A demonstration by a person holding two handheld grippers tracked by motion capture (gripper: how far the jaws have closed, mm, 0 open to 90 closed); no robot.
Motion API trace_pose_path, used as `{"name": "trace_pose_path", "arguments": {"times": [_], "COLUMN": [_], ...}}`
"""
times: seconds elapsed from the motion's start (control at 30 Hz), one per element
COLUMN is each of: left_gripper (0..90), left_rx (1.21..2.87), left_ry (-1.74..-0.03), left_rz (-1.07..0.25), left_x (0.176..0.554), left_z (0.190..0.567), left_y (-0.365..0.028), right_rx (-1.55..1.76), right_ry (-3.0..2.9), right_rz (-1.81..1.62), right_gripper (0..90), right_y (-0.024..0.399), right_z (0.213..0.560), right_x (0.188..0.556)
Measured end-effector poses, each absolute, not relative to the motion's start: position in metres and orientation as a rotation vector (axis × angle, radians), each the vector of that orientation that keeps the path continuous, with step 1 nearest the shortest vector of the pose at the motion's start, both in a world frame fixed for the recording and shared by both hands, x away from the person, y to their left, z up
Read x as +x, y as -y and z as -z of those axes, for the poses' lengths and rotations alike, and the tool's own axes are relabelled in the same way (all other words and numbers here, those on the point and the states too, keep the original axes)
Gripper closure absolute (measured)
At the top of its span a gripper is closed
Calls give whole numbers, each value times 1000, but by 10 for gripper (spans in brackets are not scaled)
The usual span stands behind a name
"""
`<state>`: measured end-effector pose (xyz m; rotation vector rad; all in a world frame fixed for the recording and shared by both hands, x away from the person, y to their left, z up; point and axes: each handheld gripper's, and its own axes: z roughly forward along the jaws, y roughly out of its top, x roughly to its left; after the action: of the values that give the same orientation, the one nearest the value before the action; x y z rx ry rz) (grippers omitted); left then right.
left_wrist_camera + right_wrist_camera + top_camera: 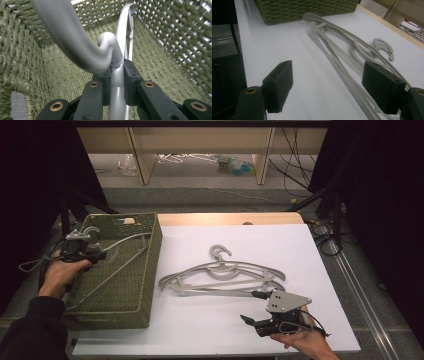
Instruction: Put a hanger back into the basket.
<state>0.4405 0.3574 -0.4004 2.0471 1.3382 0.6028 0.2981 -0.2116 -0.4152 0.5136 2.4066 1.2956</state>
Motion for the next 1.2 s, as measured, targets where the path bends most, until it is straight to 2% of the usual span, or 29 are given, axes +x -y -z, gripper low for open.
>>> {"name": "trace_pose_path", "arguments": {"times": [0.07, 0.43, 0.6, 0.7, 0.77, 1.0, 1.2], "left_gripper": [787, 764, 703, 640, 562, 373, 298], "left_rx": [2085, 2021, 1985, 1928, 1880, 1723, 1700], "left_ry": [-1374, -1507, -1578, -1614, -1620, -1469, -1293], "left_rz": [-600, -589, -609, -631, -639, -661, -686], "left_x": [442, 439, 436, 431, 426, 391, 357], "left_z": [404, 416, 416, 413, 408, 376, 357], "left_y": [-359, -374, -380, -386, -386, -363, -326], "right_rx": [514, 520, 517, 518, 518, 531, 574], "right_ry": [-2401, -2404, -2405, -2403, -2405, -2397, -2372], "right_rz": [-1299, -1300, -1303, -1302, -1303, -1319, -1346], "right_gripper": [259, 259, 259, 259, 259, 256, 249], "right_y": [211, 211, 212, 212, 212, 214, 216], "right_z": [416, 417, 417, 418, 418, 419, 421], "right_x": [298, 299, 299, 299, 299, 301, 302]}}
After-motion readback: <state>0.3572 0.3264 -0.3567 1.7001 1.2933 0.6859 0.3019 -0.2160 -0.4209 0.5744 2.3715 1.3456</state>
